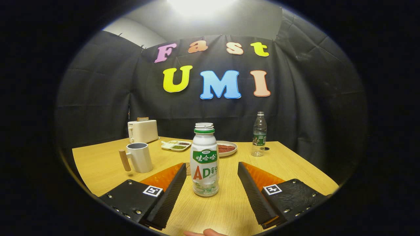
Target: Take the bottle from table, then pour the juice into the cup, finally place the bottle on the coaster
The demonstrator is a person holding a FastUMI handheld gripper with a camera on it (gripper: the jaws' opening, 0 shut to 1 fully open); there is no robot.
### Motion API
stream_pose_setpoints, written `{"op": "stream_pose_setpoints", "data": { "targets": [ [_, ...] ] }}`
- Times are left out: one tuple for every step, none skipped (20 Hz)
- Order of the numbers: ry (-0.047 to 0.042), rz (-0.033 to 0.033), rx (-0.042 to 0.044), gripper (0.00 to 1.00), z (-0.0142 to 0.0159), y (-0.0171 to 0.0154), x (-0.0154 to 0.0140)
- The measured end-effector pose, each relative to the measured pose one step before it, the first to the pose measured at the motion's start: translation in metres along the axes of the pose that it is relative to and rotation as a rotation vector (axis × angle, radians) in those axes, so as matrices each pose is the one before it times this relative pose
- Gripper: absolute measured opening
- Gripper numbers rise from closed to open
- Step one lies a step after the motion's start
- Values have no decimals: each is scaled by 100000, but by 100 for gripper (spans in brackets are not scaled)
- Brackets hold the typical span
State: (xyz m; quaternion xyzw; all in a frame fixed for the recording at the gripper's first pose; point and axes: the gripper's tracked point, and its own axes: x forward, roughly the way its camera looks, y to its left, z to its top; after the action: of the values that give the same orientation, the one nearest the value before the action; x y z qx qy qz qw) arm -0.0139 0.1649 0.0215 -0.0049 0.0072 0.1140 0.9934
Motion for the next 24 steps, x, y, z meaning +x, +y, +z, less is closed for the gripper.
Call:
{"op": "stream_pose_setpoints", "data": {
  "targets": [
    [176,354,93,96,76,213,582],
    [200,160,91,96,-20,148,661],
    [132,140,161,96,111,118,585],
    [215,45,125,96,-60,85,666],
    [277,32,60,96,26,128,604],
    [348,37,138,96,-79,129,550],
    [385,97,285,96,-45,108,585],
    [173,79,314,96,-133,108,536],
    [113,-116,201,96,-73,25,573],
    [-48,161,135,96,24,156,426],
    [14,-267,12,96,-57,-24,438],
    [278,-285,-186,96,-205,-69,431],
    [274,-256,-35,93,-74,-16,310],
    [211,-48,282,93,-121,65,192],
    [-65,-167,213,92,-93,6,344],
    [97,-463,275,91,31,-214,139],
    [-162,-291,81,86,-69,-30,353],
    [107,-267,438,84,-333,-157,166],
    [-315,-38,30,76,334,125,-322],
    [-6,-326,-275,76,-81,-101,24],
    [125,-581,-91,73,31,-95,82],
    [257,-789,-233,72,-56,-78,-144],
    [448,-456,-8,68,119,39,17],
    [539,-274,-739,68,-109,36,107]
  ]
}}
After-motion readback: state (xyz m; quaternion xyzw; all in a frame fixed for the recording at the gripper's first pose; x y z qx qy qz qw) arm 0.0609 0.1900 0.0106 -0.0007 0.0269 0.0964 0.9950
